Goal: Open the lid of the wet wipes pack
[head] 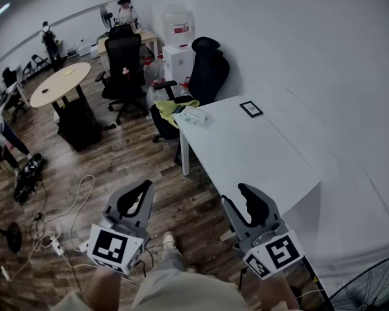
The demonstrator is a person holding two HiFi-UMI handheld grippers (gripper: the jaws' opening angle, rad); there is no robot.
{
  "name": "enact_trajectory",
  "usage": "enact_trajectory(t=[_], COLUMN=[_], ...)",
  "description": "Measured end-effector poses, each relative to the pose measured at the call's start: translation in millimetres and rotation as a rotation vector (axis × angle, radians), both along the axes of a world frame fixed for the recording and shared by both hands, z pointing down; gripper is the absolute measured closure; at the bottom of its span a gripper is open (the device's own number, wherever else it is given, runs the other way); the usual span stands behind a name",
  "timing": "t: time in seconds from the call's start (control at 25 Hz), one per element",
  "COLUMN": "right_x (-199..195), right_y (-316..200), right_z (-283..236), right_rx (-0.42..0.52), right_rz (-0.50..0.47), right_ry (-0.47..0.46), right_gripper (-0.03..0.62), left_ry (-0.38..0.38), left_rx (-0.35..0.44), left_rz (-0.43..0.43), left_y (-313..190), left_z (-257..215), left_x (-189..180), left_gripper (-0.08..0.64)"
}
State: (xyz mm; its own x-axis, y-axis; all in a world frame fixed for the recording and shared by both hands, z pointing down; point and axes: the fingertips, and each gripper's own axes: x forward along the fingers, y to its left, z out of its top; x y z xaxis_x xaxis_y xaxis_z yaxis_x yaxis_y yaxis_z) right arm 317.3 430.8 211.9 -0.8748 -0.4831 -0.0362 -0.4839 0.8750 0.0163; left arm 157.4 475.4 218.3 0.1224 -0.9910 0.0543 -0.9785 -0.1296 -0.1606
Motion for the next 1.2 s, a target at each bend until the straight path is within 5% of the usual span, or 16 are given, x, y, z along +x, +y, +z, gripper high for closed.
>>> enact_trajectory(t=[0.08,0.52,1.2], right_x=[-5,-61,-208], right_y=[-7,-70,-267], right_z=[2,39,105], right_rx=[0.006,-0.021,-0.158], right_rz=[0.019,0.005,0.166], right_ry=[0.006,0.129,0.29], right_gripper=[0.374,0.37,0.37], left_ry=[0.006,0.044,0.096], left_rx=[-0.002,-0.033,-0.135], left_rz=[-0.002,-0.002,0.123], left_y=[-4,-66,-275], left_z=[4,31,71], left_x=[-7,-60,-224], left_gripper=[0.534,0.534,0.534])
